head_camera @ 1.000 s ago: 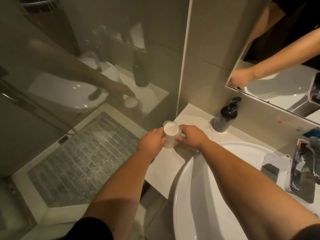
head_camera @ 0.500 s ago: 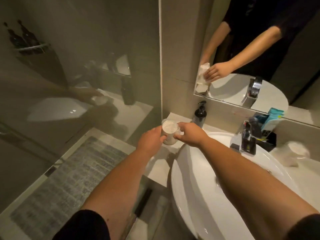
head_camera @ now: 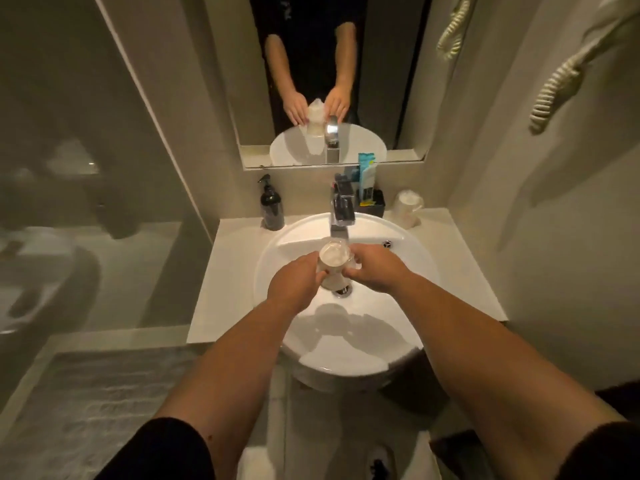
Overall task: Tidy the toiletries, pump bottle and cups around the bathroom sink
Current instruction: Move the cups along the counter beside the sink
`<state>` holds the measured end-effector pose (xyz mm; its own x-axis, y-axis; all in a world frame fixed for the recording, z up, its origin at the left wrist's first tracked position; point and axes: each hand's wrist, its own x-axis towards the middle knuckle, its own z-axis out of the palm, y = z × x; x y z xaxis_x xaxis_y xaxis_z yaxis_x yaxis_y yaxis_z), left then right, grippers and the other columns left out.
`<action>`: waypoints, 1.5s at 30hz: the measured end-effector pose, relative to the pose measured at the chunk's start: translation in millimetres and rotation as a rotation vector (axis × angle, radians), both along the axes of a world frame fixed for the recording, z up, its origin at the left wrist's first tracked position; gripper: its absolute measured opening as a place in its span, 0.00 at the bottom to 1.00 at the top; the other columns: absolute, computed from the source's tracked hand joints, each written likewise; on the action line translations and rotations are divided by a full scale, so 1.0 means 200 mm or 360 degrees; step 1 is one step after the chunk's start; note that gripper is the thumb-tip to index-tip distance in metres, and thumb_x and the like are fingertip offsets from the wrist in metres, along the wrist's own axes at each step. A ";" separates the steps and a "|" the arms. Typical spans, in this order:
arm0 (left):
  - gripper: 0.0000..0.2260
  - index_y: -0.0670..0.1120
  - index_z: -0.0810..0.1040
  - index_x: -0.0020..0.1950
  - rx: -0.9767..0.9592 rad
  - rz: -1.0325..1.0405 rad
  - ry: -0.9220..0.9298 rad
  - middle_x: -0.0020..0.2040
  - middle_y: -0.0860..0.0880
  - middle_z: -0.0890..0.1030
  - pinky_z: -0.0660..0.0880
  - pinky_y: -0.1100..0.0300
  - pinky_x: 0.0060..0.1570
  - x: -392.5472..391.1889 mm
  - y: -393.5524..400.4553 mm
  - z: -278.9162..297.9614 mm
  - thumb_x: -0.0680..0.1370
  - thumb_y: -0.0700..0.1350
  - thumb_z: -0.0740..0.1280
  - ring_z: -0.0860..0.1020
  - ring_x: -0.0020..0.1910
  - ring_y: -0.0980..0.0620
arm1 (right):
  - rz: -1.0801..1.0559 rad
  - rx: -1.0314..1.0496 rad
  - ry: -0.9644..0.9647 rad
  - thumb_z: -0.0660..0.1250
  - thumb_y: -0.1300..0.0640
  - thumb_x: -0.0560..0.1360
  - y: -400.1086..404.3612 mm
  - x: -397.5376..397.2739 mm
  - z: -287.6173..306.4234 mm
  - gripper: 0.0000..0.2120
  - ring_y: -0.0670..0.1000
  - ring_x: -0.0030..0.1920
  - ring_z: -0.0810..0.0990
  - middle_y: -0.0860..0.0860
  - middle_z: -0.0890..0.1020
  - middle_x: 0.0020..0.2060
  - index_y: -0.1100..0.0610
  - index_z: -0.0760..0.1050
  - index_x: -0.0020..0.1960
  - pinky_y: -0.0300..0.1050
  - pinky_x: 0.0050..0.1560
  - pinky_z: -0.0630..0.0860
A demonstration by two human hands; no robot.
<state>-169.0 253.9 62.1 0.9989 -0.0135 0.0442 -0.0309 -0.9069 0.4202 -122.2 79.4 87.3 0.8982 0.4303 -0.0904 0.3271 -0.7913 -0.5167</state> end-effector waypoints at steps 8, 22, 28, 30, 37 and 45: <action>0.16 0.50 0.71 0.68 -0.0092 -0.0329 -0.0075 0.63 0.47 0.78 0.71 0.54 0.52 0.40 -0.62 0.02 0.80 0.51 0.62 0.77 0.58 0.44 | -0.0371 -0.0007 -0.0051 0.65 0.49 0.75 -0.64 0.24 0.02 0.15 0.56 0.52 0.80 0.53 0.83 0.53 0.54 0.77 0.59 0.52 0.52 0.76; 0.15 0.48 0.72 0.66 -0.0082 -0.0391 0.0067 0.60 0.45 0.79 0.69 0.55 0.47 1.19 -1.07 -0.18 0.81 0.50 0.60 0.77 0.56 0.42 | -0.0508 -0.0073 0.0067 0.65 0.53 0.73 -1.06 0.98 -0.20 0.15 0.55 0.49 0.79 0.52 0.82 0.49 0.54 0.76 0.60 0.44 0.43 0.71; 0.14 0.44 0.72 0.64 -0.0030 -0.0552 0.0203 0.58 0.42 0.79 0.66 0.56 0.45 1.42 -1.19 -0.34 0.81 0.48 0.61 0.77 0.54 0.41 | -0.0714 -0.0068 0.0147 0.65 0.56 0.74 -1.14 1.12 -0.37 0.14 0.57 0.49 0.79 0.55 0.83 0.51 0.53 0.75 0.59 0.45 0.45 0.73; 0.12 0.43 0.73 0.62 -0.0027 -0.0566 0.0253 0.56 0.41 0.79 0.67 0.56 0.44 1.48 -1.22 -0.40 0.81 0.47 0.61 0.77 0.53 0.41 | -0.0781 -0.0076 0.0158 0.64 0.57 0.74 -1.16 1.15 -0.42 0.14 0.59 0.51 0.80 0.55 0.83 0.53 0.54 0.75 0.60 0.47 0.49 0.76; 0.08 0.47 0.73 0.56 -0.0050 -0.0555 0.0365 0.49 0.47 0.78 0.67 0.57 0.40 1.62 -1.25 -0.56 0.80 0.47 0.60 0.76 0.44 0.47 | -0.0870 -0.0117 0.0174 0.65 0.59 0.74 -1.15 1.24 -0.55 0.15 0.61 0.54 0.80 0.57 0.82 0.54 0.56 0.74 0.60 0.50 0.53 0.77; 0.08 0.45 0.72 0.54 0.0035 -0.0563 0.0387 0.48 0.46 0.76 0.66 0.56 0.40 1.66 -1.28 -0.59 0.80 0.47 0.59 0.72 0.41 0.48 | -0.0908 -0.0156 0.0210 0.65 0.57 0.74 -1.16 1.27 -0.61 0.15 0.61 0.53 0.80 0.58 0.82 0.53 0.58 0.73 0.60 0.52 0.53 0.77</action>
<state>163.5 -1.1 -55.0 0.9138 -0.3556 -0.1962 -0.2441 -0.8670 0.4343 132.2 -152.1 -35.4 0.9635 -0.1331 -0.2322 -0.2260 -0.8693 -0.4397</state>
